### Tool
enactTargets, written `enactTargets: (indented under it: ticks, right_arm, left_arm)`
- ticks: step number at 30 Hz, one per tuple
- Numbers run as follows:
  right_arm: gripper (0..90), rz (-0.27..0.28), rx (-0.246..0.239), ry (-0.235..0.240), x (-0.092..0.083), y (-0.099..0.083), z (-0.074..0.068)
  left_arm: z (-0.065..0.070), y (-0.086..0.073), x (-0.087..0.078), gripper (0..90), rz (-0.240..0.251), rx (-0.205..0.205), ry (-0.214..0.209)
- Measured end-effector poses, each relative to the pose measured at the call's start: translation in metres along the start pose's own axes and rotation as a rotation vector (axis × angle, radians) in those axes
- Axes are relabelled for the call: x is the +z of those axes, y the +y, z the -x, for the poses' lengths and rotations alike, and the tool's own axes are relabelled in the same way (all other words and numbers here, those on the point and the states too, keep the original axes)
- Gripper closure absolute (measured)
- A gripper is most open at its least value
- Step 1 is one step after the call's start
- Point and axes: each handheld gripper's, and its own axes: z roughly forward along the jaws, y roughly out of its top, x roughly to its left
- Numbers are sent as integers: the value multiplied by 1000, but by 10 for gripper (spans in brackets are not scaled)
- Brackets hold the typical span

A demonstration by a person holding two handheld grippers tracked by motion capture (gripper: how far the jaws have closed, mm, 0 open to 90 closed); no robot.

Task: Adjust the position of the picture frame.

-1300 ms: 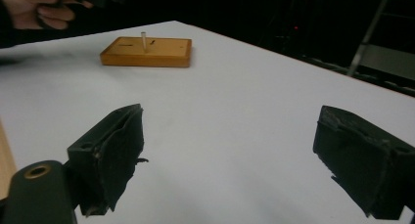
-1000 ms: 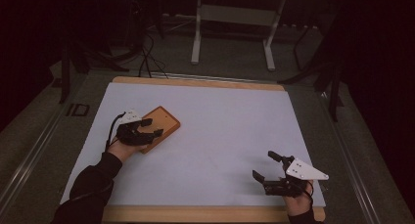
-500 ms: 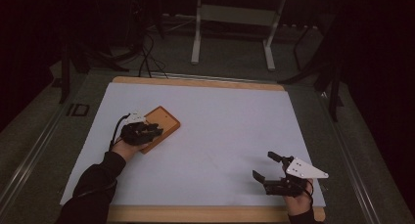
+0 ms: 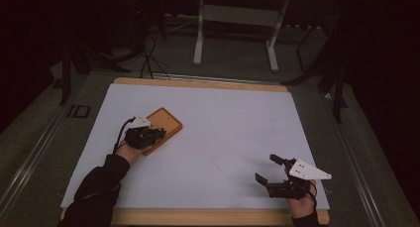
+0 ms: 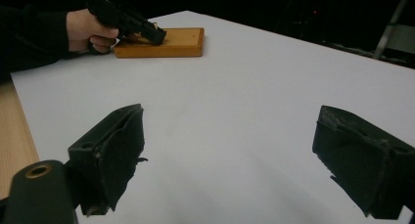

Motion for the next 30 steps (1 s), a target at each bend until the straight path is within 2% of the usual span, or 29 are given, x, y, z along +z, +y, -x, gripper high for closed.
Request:
enactTargets:
  ticks: [5, 9, 13, 15, 19, 30]
  right_arm:
    - [116, -4, 5, 4, 1, 0, 0]
    - [118, -9, 6, 10, 1, 0, 0]
    - [128, -15, 5, 13, 2, -1, 0]
    - [128, -12, 8, 13, 2, -1, 0]
    - [128, -8, 11, 9, 1, -1, 1]
    - [128, -14, 15, 9, 1, -1, 1]
  left_arm:
    - [0, -1, 2, 804, 15, -4, 5]
    - [2, 0, 3, 832, 11, 27, 28]
    - [2, 3, 2, 838, -7, 21, 26]
    - [3, 4, 2, 842, -17, 23, 38]
    - [1, 7, -3, 847, 7, -8, 38]
    - [-1, 14, -7, 848, 5, -17, 23]
